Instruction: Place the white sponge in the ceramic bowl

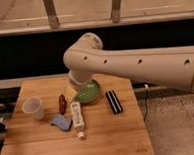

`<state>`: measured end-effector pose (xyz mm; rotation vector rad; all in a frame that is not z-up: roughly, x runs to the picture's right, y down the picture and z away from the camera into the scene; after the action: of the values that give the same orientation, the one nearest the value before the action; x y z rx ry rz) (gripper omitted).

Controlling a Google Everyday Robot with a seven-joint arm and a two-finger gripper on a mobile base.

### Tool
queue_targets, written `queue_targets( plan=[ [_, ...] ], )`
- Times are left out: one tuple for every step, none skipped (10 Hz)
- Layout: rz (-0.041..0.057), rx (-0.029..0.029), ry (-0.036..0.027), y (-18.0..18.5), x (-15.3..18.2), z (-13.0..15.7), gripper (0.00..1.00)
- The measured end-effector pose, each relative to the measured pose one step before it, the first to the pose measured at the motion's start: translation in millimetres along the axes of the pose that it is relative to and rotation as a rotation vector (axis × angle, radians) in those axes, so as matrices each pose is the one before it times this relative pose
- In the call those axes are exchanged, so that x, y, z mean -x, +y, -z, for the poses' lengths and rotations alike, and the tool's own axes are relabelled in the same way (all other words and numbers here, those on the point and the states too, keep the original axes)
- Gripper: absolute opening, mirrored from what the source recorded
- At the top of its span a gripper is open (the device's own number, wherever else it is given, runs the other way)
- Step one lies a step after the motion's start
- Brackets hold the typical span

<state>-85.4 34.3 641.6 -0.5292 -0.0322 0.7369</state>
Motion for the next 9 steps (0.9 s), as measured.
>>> queue_targets(
  plan=[
    [0.00003, 0.001, -0.00007, 0.42, 0.2, 0.0, 0.8],
    [-0.00184, -0.0005, 0.00006, -0.76, -0.63, 0.16, 0.8],
    [-0.00018, -0.00029, -0.0002, -0.19, -0.06, -0.12, 0.8],
    [0.00486, -0.00235, 0.00512, 0.44, -0.62, -1.28, 0.8],
    [0.02044, -0.00582, 0.01156, 3.31, 1.52, -3.2, 0.8],
    [0.03972, 0.00767, 0.01105, 13.01, 7.32, -6.9, 0.8],
    [0.03509, 0.00998, 0.00532, 11.09, 10.0, -8.01, 0.8],
    [0.04041, 0.01535, 0.00015, 14.36, 15.72, -9.96, 0.8],
    [0.03423, 0.00968, -0.00156, 10.83, 13.48, -8.52, 0.8]
  ],
)
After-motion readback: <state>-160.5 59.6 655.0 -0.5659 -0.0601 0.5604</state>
